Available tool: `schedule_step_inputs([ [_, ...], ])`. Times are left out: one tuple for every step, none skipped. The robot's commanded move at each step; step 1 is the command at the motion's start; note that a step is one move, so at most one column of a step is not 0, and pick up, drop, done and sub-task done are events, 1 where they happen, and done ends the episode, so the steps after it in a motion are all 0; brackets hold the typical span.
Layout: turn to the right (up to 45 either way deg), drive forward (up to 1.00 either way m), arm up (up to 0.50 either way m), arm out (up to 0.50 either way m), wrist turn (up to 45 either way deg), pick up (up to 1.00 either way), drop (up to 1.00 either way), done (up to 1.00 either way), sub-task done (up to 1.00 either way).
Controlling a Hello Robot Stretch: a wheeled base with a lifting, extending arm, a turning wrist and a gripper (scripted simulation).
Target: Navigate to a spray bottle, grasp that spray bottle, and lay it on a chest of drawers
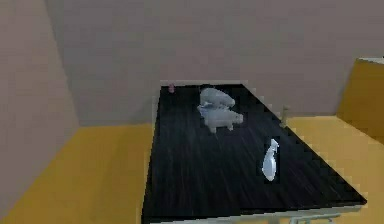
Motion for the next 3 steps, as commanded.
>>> schedule_step_inputs([
  [0.0, 0.45, 0.0, 0.0, 0.0, 0.0, 0.0, 0.0, 0.0],
  [-42.0, 0.0, 0.0, 0.0, 0.0, 0.0, 0.0, 0.0, 0.0],
  [0.0, 0.0, 0.5, 0.0, 0.0, 0.0, 0.0, 0.0, 0.0],
])
